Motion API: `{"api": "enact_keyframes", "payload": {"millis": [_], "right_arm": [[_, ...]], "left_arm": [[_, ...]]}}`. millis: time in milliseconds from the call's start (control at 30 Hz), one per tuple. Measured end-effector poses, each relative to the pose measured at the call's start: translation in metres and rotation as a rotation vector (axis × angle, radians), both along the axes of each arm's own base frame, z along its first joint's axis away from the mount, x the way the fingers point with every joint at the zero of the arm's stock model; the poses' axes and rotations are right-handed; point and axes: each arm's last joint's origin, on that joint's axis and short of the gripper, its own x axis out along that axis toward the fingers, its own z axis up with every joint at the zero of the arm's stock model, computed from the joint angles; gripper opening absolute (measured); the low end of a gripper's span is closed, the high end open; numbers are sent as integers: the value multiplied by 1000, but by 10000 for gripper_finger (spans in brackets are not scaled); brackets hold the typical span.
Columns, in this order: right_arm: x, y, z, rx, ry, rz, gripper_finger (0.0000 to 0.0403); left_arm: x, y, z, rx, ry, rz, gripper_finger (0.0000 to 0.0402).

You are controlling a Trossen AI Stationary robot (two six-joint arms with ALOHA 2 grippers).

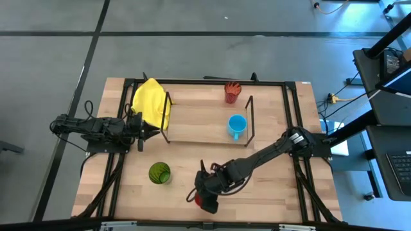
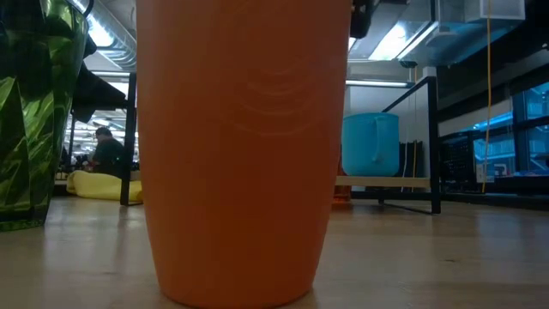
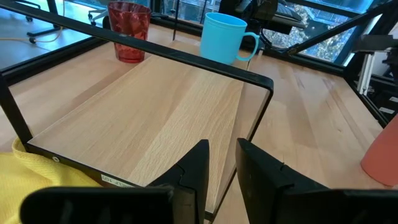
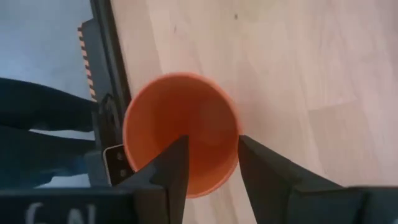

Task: Stack small to large cups/mugs on shelf
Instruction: Put the orange cup on the shelf

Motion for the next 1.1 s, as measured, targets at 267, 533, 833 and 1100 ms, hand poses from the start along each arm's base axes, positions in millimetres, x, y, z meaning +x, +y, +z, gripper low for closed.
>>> {"api": "enact_keyframes", "payload": {"millis": [267, 533, 833, 1100], "right_arm": [[0, -2, 0, -44, -9, -17, 139], [0, -2, -1, -49, -6, -4, 139], [3, 1, -14, -14, 46, -23, 139], [5, 0, -18, -50, 24, -47, 137]], "left_arm": [[0, 0, 0, 0, 0, 1, 75], [0, 0, 0, 0, 0, 1, 75], [0, 0, 0, 0, 0, 1, 75], [0, 0, 0, 0, 0, 0, 75]]}}
